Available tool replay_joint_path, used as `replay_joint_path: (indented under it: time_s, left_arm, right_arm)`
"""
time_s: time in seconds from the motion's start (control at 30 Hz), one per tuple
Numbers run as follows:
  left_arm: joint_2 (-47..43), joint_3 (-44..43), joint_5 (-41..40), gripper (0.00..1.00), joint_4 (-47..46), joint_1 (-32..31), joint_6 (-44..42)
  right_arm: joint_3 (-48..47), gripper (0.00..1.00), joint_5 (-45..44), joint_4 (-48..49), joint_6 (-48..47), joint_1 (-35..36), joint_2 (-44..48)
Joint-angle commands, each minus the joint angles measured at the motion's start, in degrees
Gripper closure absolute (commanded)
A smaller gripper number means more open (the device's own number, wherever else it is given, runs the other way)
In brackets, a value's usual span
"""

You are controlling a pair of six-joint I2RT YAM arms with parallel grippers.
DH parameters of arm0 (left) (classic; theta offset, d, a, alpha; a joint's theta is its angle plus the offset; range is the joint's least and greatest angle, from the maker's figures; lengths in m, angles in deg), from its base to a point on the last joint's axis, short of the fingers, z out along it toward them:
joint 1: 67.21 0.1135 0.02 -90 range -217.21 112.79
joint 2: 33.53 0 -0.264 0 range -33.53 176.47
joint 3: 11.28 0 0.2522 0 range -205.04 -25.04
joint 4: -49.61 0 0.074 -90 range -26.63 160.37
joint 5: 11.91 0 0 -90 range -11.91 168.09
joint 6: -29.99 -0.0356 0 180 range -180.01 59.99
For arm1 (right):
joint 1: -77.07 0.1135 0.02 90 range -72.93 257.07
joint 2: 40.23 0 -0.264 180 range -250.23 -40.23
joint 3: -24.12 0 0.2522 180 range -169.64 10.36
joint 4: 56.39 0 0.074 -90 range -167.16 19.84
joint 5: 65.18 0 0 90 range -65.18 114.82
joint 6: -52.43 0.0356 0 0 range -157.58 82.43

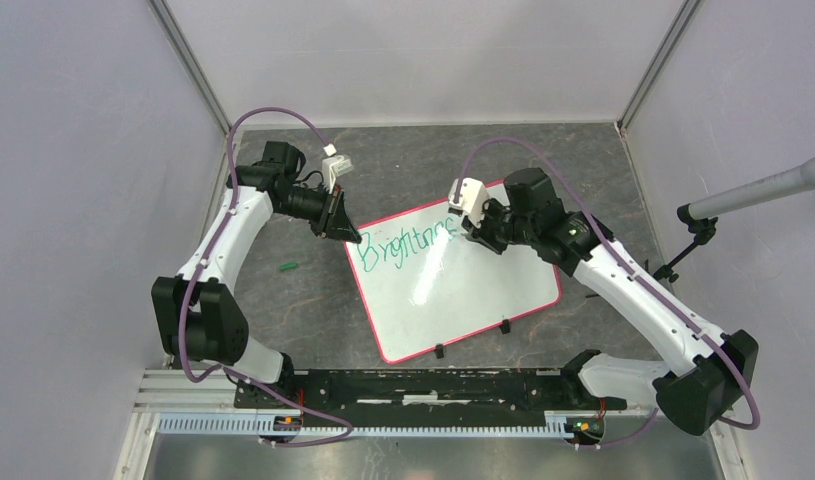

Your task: Write a sentence on the whiteboard

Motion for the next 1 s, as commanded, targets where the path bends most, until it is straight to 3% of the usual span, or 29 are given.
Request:
replay_joint_path:
  time_s: [0.0, 0.47, 0.97]
  left_arm:
    - [0.7, -0.44, -0.73, 0.98, -1.09, -0.27, -0.58]
    - [0.12, -0.18, -0.89, 0.97, -1.09, -0.27, -0.51]
    - [0.23, -0.02, -1.26, 0.98, -1.14, -0.27, -0.66]
  right_arm:
    - [-3.3, 1.0, 0.74, 0.86, 0.62, -2.51, 1.77]
    - [-3.69, 1.0, -2.64, 3.38, 0.74, -4.64, 0.09]
    - [-2.77, 1.0, 1.16, 2.02, 0.05, -4.55, -1.97]
